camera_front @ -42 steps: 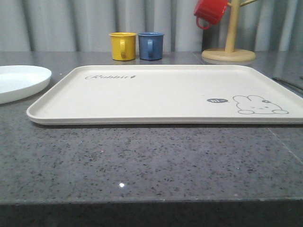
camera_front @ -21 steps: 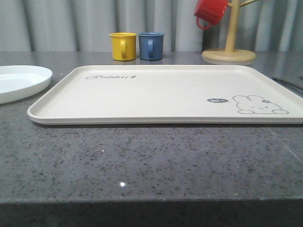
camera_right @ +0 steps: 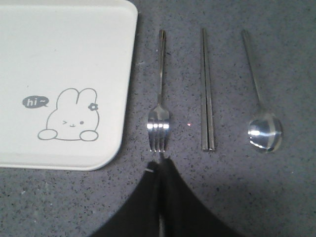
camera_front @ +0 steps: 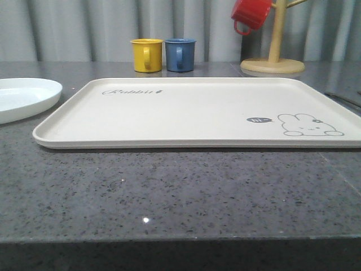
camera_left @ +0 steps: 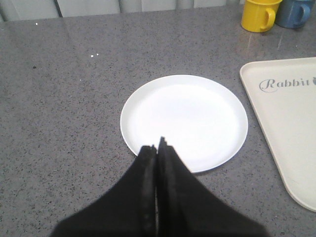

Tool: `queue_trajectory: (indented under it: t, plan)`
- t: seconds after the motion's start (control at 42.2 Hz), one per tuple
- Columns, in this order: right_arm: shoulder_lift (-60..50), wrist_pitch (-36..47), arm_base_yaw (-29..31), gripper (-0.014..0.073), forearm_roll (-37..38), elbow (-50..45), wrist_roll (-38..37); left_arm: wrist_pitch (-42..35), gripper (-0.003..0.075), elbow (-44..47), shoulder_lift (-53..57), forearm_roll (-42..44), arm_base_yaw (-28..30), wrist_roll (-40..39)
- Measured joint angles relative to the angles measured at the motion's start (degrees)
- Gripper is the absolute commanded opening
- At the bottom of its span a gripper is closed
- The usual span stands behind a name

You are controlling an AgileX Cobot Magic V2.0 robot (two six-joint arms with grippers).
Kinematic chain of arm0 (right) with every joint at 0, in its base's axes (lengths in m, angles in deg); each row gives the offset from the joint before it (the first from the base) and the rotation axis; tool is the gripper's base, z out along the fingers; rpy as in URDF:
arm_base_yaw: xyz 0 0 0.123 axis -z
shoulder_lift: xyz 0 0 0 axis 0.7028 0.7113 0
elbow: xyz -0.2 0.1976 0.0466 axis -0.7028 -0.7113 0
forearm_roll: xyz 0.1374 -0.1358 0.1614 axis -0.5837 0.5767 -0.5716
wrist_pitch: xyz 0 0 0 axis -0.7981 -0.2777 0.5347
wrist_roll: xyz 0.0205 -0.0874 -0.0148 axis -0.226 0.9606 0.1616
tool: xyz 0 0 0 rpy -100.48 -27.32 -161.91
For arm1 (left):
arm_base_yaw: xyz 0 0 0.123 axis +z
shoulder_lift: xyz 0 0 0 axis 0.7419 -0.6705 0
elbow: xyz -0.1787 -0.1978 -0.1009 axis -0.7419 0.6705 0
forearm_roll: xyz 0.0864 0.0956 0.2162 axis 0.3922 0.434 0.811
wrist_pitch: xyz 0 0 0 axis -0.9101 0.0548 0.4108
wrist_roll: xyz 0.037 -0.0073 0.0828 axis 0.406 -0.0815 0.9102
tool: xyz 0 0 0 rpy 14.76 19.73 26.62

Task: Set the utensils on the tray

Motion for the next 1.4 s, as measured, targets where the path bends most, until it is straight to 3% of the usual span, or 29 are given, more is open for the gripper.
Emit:
queue_trajectory:
  t: [0.095, 0.166, 0.284, 0.379, 0.663, 0.876, 1.184, 1.397]
  plan:
    - [1.2, -0.1, 0.0, 0.0384, 0.0, 0.0, 0.0, 0.0, 0.0056, 0.0, -1.1, 0.0, 0.0, 0.0]
    - [1.9, -0.1, 0.0, 0.0507, 0.1, 0.0, 0.0, 0.0, 0.0161, 0.0, -1.9, 0.0, 0.0, 0.0]
    - [2.2, -0.1, 0.0, 0.0565, 0.1, 0.0, 0.0, 0.4, 0.0384, 0.0, -3.2, 0.0, 0.0, 0.0]
    - [2.3, -0.1, 0.0, 0.0562, 0.1, 0.0, 0.0, 0.9, 0.0466, 0.0, -4.5, 0.0, 0.0, 0.0]
    - [2.3, -0.1, 0.0, 0.0562, 0.1, 0.0, 0.0, 2.1, 0.0463, -1.3, -14.1, 2.0, 0.3, 0.0]
    - [2.3, -0.1, 0.0, 0.0562, 0.1, 0.0, 0.0, 4.6, 0.0463, -8.3, -27.7, 0.9, 5.9, 0.2]
    - [2.3, -0.1, 0.0, 0.0562, 0.1, 0.0, 0.0, 6.0, 0.0462, -16.5, -45.3, -18.9, 15.8, 15.2]
    - [2.3, -0.1, 0.0, 0.0562, 0.1, 0.0, 0.0, 6.2, 0.0460, -20.1, -54.6, -25.4, 17.6, 19.8]
